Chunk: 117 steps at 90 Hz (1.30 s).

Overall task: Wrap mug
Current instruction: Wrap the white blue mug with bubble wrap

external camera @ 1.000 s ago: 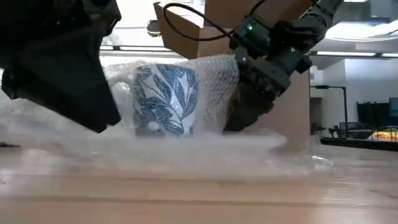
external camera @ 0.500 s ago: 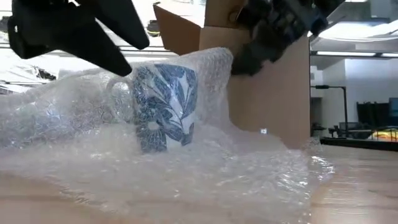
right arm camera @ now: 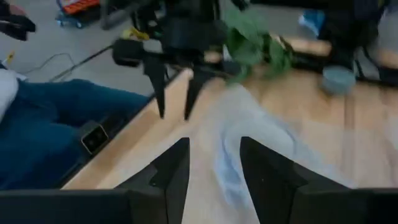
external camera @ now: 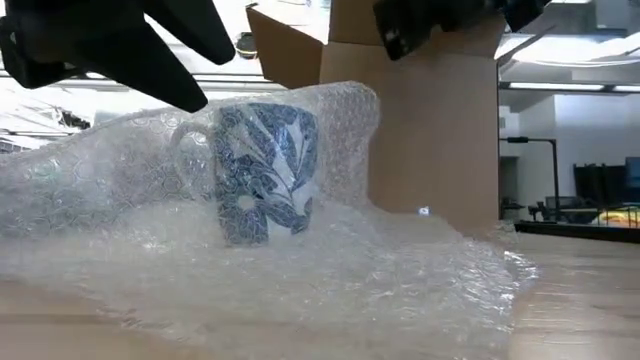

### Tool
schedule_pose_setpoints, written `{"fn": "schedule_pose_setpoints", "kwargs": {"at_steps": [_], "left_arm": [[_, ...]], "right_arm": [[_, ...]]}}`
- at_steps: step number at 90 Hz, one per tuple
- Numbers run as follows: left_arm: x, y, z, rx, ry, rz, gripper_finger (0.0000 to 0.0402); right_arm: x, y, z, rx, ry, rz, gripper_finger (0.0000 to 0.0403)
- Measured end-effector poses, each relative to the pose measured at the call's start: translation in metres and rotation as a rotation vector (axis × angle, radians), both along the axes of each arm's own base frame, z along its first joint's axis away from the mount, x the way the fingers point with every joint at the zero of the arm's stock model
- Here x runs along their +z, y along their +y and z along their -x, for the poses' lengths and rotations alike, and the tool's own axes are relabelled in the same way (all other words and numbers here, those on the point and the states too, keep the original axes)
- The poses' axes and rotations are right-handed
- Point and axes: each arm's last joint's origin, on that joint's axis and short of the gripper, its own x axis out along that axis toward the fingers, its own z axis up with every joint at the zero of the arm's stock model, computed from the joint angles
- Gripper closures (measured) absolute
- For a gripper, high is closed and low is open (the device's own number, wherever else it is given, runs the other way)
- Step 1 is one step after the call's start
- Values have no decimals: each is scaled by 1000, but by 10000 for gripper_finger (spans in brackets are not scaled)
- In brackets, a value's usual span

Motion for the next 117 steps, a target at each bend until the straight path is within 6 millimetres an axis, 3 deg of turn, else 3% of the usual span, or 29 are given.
{"fn": "schedule_pose_setpoints", "kwargs": {"at_steps": [15, 34, 59, 71, 81, 93, 117], "left_arm": [[0, 0, 0, 28, -16, 12, 254], [0, 1, 0, 43, -32, 0, 254], [-2, -2, 2, 9, 19, 54, 254], [-3, -14, 12, -12, 50, 138, 254], [-3, -24, 23, 4, 47, 189, 254], [-5, -31, 38, 48, 45, 192, 254], [-7, -32, 47, 114, 38, 196, 254]], "right_arm": [[3, 13, -6, 55, -68, 33, 271], [4, 29, -22, 85, 24, 3, 271], [4, 37, -72, 82, 126, 47, 271], [-8, 40, -97, 67, 198, 63, 271], [-22, 39, -117, -46, 252, 85, 274], [-36, 32, -132, -153, 323, 137, 299], [-56, 8, -134, -230, 489, 186, 395]]}}
